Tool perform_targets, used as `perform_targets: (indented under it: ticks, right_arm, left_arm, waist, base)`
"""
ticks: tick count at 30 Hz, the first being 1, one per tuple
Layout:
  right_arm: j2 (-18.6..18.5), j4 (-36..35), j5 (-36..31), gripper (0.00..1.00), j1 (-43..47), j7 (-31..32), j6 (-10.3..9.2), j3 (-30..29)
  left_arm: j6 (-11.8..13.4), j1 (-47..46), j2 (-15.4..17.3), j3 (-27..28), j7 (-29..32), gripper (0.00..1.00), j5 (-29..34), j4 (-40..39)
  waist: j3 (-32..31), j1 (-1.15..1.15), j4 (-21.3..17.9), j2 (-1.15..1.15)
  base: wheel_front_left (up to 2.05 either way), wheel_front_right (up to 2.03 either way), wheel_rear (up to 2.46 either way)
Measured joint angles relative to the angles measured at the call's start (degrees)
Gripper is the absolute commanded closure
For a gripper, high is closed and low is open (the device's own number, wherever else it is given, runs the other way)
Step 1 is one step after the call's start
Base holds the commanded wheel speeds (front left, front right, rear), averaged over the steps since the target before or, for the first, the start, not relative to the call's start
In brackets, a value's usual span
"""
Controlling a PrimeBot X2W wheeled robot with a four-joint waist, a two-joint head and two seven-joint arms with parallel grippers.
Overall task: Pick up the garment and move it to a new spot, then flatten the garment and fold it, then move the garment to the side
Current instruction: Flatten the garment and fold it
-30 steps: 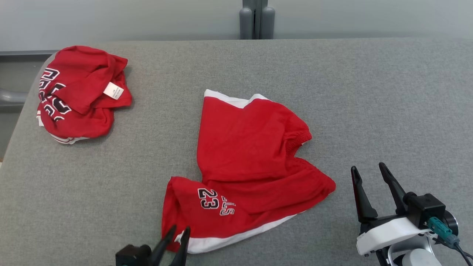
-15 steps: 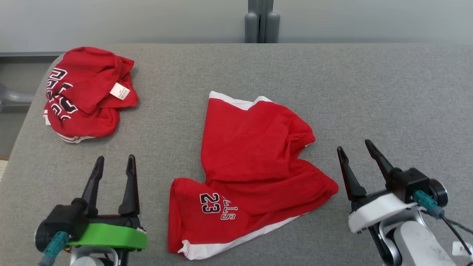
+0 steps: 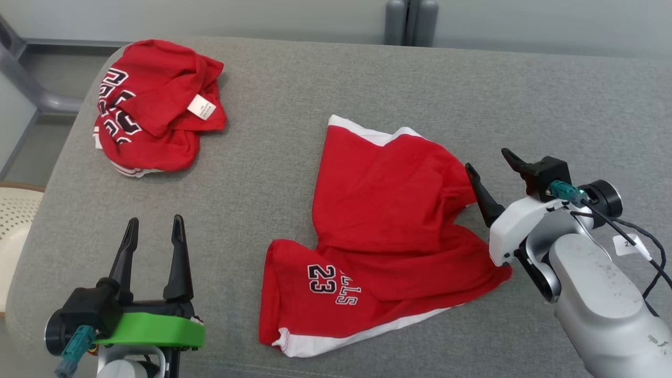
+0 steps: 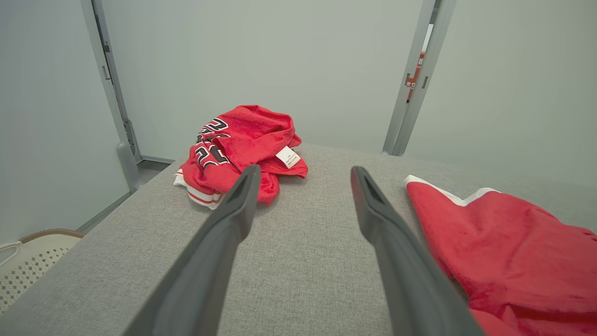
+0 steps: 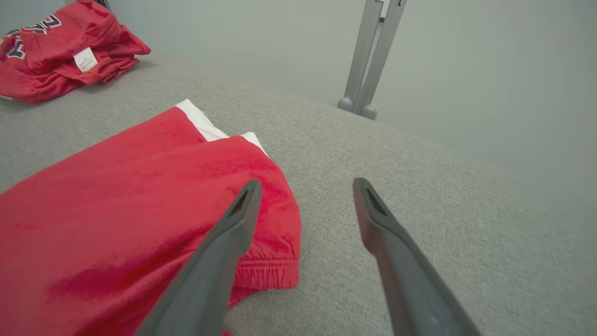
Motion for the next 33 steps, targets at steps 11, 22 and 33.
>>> perform_targets:
  ticks: [11, 22, 33]
  right_arm:
    - [-0.5, 14.5, 7.6, 1.00, -6.3, 8.1, 0.00, 5.9]
    - [-6.6, 18.5, 11.4, 1.00, -16.7, 2.6, 0.01, 2.7]
    - [-7.4, 24.4, 9.4, 0.00, -20.3, -2.5, 0.01, 0.2]
  left_arm:
    - [-1.0, -0.9, -1.2, 1.1, 0.0, 0.00, 0.9, 0.9]
    - [-1.2, -1.9, -1.4, 0.7, 0.0, 0.00, 1.6, 1.4]
    - [-1.2, -2.2, -1.5, -1.2, 0.0, 0.00, 0.9, 2.1]
  waist:
    - [2.5, 0.00, 3.8, 0.00]
    - [2.6, 0.00, 3.0, 0.00]
    - [2.9, 0.00, 2.5, 0.00]
  base:
    - [0.00, 0.00, 0.00]
    - [0.00, 0.00, 0.00]
    - [0.00, 0.00, 0.00]
